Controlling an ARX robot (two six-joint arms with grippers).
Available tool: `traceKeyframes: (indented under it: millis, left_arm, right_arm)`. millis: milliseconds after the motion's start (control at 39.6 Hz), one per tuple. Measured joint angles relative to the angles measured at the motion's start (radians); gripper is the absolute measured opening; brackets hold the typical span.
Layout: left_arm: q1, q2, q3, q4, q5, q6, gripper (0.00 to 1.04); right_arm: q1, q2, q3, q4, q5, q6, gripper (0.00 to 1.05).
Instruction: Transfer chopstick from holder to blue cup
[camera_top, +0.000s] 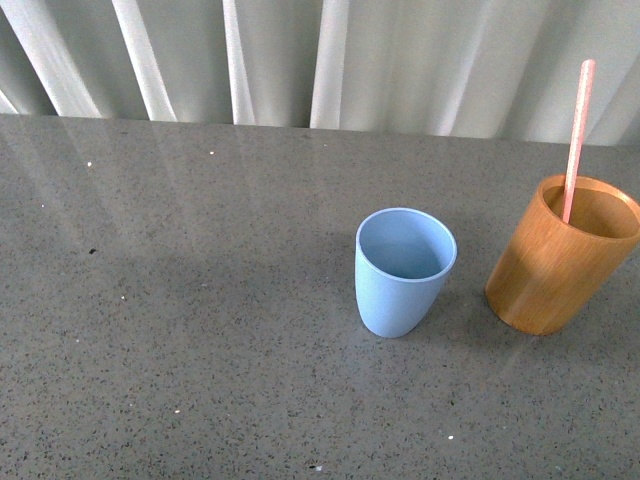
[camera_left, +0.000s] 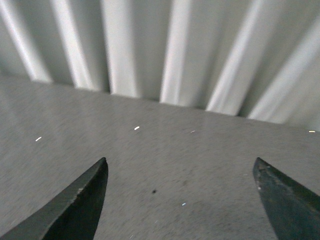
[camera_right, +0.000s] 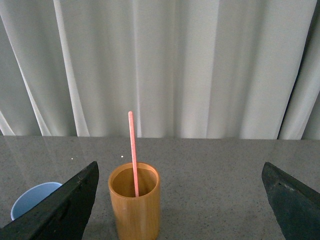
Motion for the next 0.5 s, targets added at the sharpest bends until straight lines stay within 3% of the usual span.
traceKeyframes:
  millis: [76, 227, 278, 379, 505]
  left_arm:
    - [0.033, -0.027, -0.079, 0.168, 0.179, 0.061, 0.71]
    - [0.074, -0.147, -0.138, 0.142, 0.235, 0.093, 0.37]
    - [0.129, -0.184, -0.158, 0.113, 0.304, 0.098, 0.24]
    - [0.158, -0.257, -0.180, 0.068, 0.311, 0.101, 0.03]
    - [0.158, -0.328, -0.212, 0.033, 0.316, 0.105, 0.04]
  right_arm:
    - [0.000, 0.000, 0.000, 0.000, -0.001, 0.000, 0.95]
    - [0.000, 0.000, 0.000, 0.000, 0.001, 0.000, 0.95]
    - [0.000, 0.000, 0.000, 0.000, 0.000, 0.000, 0.95]
    - [0.000, 0.000, 0.000, 0.000, 0.001, 0.000, 0.95]
    - [0.000, 0.000, 0.000, 0.000, 0.001, 0.000, 0.95]
